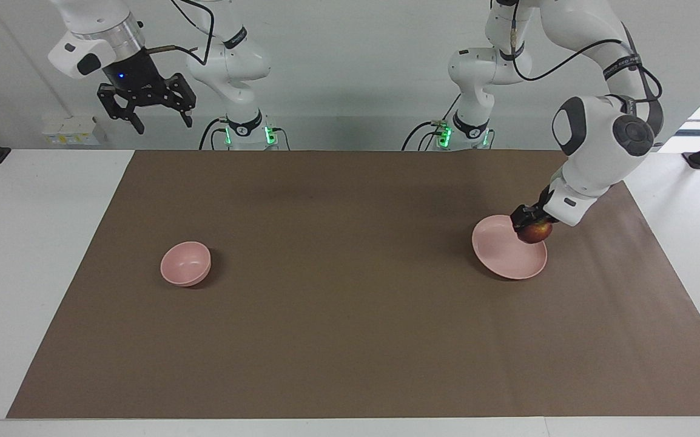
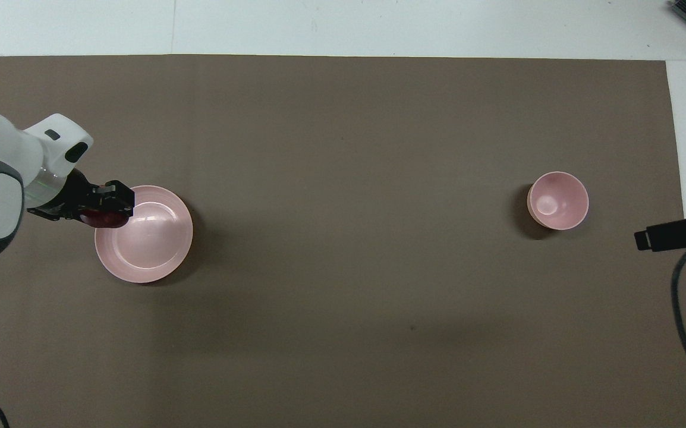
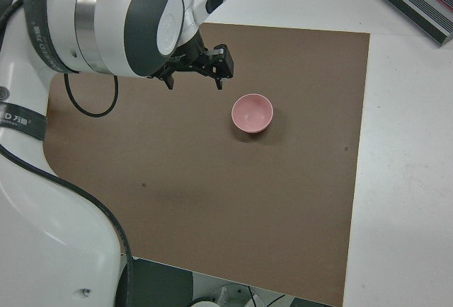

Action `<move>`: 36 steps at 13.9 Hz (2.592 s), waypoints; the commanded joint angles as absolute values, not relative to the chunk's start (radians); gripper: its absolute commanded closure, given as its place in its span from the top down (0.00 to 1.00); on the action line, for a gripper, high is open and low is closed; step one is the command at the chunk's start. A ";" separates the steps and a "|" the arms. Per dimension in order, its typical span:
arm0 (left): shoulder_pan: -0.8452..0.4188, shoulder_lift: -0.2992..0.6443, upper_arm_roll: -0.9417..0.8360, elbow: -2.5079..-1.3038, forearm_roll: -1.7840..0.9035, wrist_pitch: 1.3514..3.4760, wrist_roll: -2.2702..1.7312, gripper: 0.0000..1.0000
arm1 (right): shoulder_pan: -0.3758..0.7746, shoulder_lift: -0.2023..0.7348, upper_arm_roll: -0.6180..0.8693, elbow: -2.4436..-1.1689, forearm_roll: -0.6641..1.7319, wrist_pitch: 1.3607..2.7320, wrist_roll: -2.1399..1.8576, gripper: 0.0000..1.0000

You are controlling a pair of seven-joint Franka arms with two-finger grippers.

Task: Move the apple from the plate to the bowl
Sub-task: 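Lift the apple with the left gripper while the right gripper reaches inward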

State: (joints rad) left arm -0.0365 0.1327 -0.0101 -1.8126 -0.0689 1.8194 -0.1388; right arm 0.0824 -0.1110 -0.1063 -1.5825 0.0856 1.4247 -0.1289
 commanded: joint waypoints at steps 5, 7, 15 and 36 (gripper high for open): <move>0.006 0.138 -0.021 -1.624 -0.112 1.695 -0.153 0.00 | 0.034 -0.134 -0.107 -1.764 0.358 1.574 -0.158 1.00; 0.003 0.140 -0.026 -1.614 -0.120 1.663 -0.208 0.00 | 0.020 -0.133 -0.109 -1.847 0.484 1.633 -0.156 1.00; 0.023 0.155 -0.021 -1.603 -0.566 1.674 -0.535 0.00 | 0.121 -0.110 -0.104 -2.051 0.883 1.812 -0.156 1.00; -0.052 0.055 -0.095 -1.770 -1.135 1.594 -1.107 0.00 | 0.457 -0.124 -0.092 -2.126 1.512 2.166 0.091 1.00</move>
